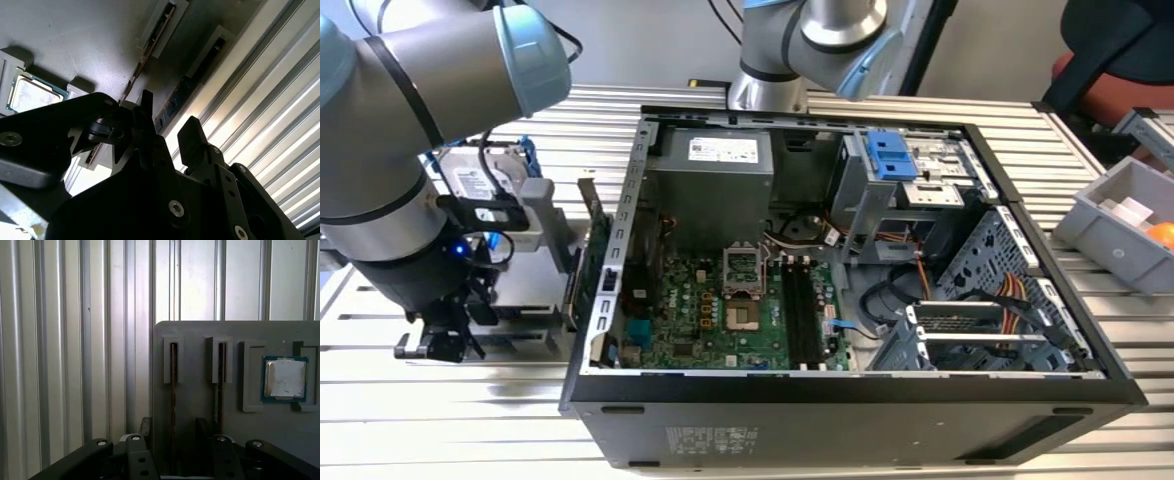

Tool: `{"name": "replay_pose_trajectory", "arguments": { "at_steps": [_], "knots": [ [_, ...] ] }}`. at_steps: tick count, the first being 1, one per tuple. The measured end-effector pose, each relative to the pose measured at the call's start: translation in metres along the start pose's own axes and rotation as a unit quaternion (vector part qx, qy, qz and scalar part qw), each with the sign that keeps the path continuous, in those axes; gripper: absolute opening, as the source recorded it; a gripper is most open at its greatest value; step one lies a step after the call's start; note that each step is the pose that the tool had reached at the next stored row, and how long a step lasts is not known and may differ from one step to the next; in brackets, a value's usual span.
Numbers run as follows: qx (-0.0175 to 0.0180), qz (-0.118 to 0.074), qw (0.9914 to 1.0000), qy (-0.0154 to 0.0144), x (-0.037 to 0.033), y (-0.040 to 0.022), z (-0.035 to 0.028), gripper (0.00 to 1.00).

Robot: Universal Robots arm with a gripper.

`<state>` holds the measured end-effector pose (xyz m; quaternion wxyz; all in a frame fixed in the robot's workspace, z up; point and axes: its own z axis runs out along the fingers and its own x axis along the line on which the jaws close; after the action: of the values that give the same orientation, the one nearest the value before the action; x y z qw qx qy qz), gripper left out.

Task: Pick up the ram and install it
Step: 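Pick up the ram and move it above insertion slot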

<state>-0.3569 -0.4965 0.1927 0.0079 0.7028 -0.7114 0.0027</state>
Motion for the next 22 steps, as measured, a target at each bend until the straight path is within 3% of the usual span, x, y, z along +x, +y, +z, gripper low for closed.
{"name": "replay_pose_trajectory", "arguments": {
  "at_steps": [2,3,22],
  "knots": [
    [0.0001,0.000,1.00000,-0.0001,0.0000,0.0000,0.0001,1.00],
    [0.0000,0.000,1.00000,-0.0002,0.0000,0.0000,0.0001,0.00],
    [0.0000,0.000,1.00000,-0.0015,0.0001,0.0001,-0.0002,0.00]
  ]
}}
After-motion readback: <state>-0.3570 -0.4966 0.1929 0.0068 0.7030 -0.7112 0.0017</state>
